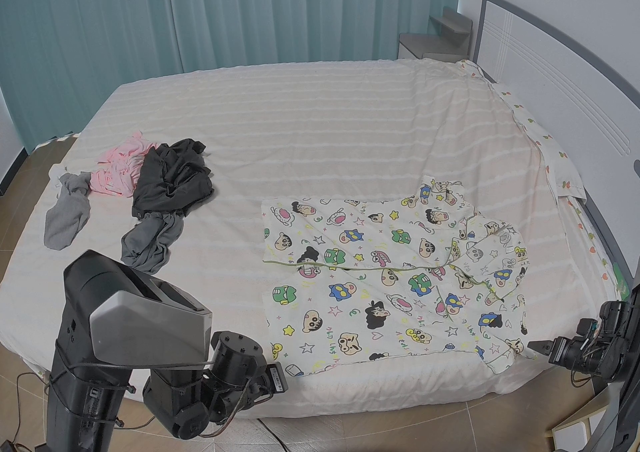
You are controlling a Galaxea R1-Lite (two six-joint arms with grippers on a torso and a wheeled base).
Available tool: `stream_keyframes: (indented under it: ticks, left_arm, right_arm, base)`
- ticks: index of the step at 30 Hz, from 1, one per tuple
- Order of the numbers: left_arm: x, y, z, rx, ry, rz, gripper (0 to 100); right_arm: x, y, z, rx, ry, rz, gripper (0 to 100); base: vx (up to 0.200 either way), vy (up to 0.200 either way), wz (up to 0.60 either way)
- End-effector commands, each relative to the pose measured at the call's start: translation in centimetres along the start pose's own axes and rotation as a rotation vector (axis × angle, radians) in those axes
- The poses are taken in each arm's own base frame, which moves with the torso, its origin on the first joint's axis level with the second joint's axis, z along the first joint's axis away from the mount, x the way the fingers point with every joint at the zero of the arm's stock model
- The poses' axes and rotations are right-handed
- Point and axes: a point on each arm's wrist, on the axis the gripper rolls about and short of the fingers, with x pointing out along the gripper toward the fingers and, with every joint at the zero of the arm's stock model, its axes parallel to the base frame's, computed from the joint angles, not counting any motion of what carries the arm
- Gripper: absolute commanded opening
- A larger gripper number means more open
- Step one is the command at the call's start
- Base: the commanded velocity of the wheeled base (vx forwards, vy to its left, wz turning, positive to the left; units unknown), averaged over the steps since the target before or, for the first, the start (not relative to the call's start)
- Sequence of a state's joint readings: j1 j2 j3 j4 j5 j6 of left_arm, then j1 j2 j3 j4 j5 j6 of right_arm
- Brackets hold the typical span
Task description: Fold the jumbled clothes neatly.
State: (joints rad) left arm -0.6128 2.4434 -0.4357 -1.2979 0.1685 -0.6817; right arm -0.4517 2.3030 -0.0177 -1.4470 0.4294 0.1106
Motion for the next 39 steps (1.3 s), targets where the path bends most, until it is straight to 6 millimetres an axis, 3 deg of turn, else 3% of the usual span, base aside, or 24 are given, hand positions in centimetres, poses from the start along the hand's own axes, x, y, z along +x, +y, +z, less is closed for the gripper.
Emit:
stream_keyframes:
  ticks: [1,8,16,17,27,39]
  left_arm:
    - [-1.1,0.5,0.1,-0.004,0.009,0.015,0]
    - [-1.4,1.1,0.3,-0.018,0.01,0.032,0]
    - [-0.3,0.2,0.7,-0.015,-0.017,-0.002,0]
    - [-0.2,-0.1,0.6,-0.013,-0.016,-0.013,100]
    - [2.7,-1.7,0.6,0.002,-0.054,-0.06,100]
    - [4.0,-3.1,0.5,0.052,-0.066,-0.096,100]
  right_arm:
    - [-0.4,0.1,-0.1,0.015,-0.004,0.001,100]
    - [-0.4,0.2,0.1,0.03,-0.023,0.004,100]
    - [-0.2,0.2,0.0,0.029,-0.013,0.004,100]
    - [-0.2,0.2,0.0,0.03,-0.013,0.006,100]
    - [-0.1,0.1,-0.2,0.031,-0.001,0.004,100]
    - [0.0,0.3,-0.3,0.025,0.004,0.01,100]
  base:
    - [0.0,0.0,0.0]
    - [0.0,0.0,0.0]
    - [0.0,0.0,0.0]
    - [0.0,0.0,0.0]
    - [0.0,0.0,0.0]
    - [0.0,0.0,0.0]
